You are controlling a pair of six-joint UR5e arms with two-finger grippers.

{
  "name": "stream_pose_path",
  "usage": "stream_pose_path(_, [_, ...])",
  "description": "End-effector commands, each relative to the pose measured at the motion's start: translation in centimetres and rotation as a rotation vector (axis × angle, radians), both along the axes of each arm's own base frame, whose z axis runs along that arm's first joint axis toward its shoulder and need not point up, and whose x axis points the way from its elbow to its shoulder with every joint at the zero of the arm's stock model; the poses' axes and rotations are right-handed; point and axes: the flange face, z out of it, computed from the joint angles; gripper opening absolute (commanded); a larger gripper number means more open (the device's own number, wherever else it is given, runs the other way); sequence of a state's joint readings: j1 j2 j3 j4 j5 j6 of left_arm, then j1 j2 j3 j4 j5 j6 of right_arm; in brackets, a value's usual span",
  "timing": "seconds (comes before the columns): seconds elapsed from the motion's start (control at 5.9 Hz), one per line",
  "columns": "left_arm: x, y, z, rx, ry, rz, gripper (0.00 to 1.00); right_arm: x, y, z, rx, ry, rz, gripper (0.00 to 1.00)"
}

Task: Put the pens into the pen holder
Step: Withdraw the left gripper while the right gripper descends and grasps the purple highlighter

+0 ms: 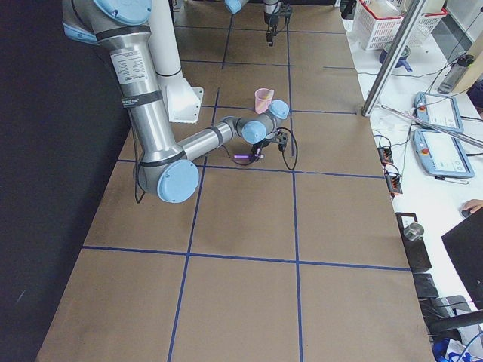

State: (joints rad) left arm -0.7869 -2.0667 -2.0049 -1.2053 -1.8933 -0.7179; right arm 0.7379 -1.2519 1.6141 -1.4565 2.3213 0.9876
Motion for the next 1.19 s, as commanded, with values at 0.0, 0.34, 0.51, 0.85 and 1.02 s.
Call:
stream_pose_path(0.0, [0.0,0.0,0.0,0.002,0.0,-0.001,0.85,0.1,0.1,0.2,-0.002,0.002,0.0,0.26])
stream_pose_path(0.34, [0.0,0.0,0.0,0.002,0.0,-0.001,0.87,0.0,0.1,0.1,-0.006,-0.003,-0.004,0.0])
stream_pose_path(0.51, [0.0,0.0,0.0,0.003,0.001,-0.001,0.88,0.2,0.0,-0.3,0.0,-0.011,-0.002,0.0])
stream_pose_path(0.85, [-0.2,0.2,-0.4,0.008,0.009,-0.001,0.89,1.6,-0.1,-4.6,0.061,-0.061,0.032,0.0])
stream_pose_path(1.02, [-0.3,0.3,-0.6,0.013,0.014,-0.001,0.9,2.4,0.1,-11.3,0.129,-0.092,0.159,0.0])
